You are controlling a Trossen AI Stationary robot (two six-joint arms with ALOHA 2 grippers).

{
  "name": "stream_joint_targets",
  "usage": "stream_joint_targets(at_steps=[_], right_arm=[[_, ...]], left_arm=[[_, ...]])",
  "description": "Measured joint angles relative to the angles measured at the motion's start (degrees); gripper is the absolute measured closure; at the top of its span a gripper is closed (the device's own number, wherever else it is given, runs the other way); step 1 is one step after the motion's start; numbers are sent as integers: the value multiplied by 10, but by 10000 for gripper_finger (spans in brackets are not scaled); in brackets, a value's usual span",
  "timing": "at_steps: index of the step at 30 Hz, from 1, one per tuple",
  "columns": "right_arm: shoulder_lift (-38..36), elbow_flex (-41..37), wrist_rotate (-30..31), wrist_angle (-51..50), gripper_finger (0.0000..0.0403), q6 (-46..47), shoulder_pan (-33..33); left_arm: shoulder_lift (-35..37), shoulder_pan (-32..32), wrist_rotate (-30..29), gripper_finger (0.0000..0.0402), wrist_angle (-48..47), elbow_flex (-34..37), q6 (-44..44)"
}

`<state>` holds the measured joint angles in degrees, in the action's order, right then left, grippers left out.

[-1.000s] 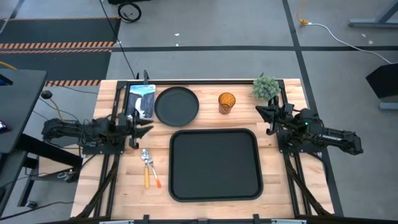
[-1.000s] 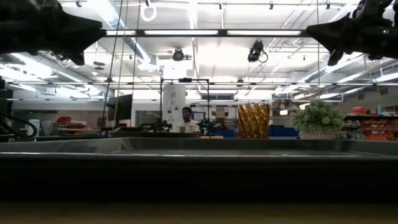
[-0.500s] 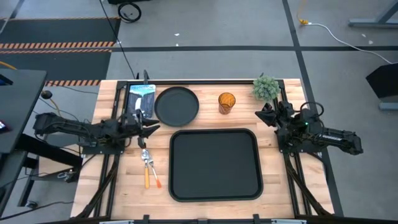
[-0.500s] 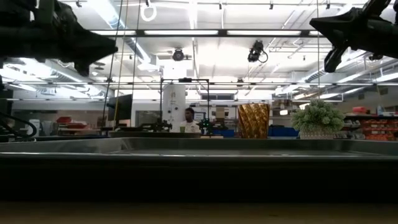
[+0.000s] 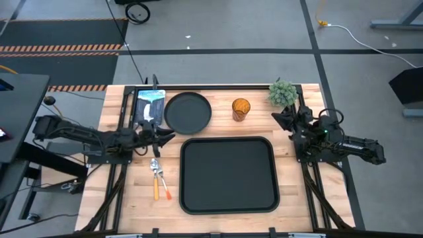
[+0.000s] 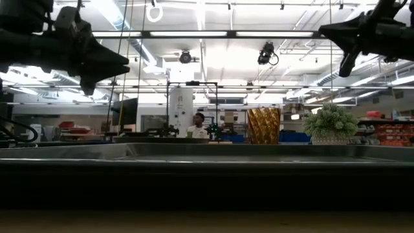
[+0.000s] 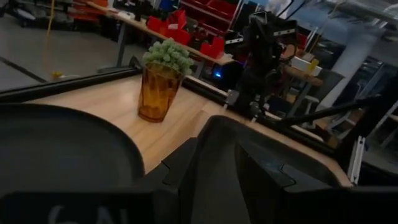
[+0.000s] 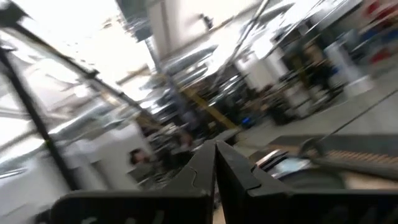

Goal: Pick and place plate/cup/fork/spoon on tray
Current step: Put the glass cup on the serving tray

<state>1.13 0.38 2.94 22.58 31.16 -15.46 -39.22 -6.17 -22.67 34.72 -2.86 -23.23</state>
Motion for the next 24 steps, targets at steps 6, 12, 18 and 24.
stream_joint_targets(at_steps=[6,12,18,24], right_arm=[[0,0,73,-12,384,-56,0],[0,0,78,-33,384,-118,0],[1,0,70,-34,384,-143,0],[1,0,-21,-35,384,-122,0]], left_arm=[[-79,0,-44,285,3,-57,36],[-157,0,-158,285,39,-111,152],[-244,44,-169,285,142,-155,298],[-327,104,-102,285,166,-203,314]])
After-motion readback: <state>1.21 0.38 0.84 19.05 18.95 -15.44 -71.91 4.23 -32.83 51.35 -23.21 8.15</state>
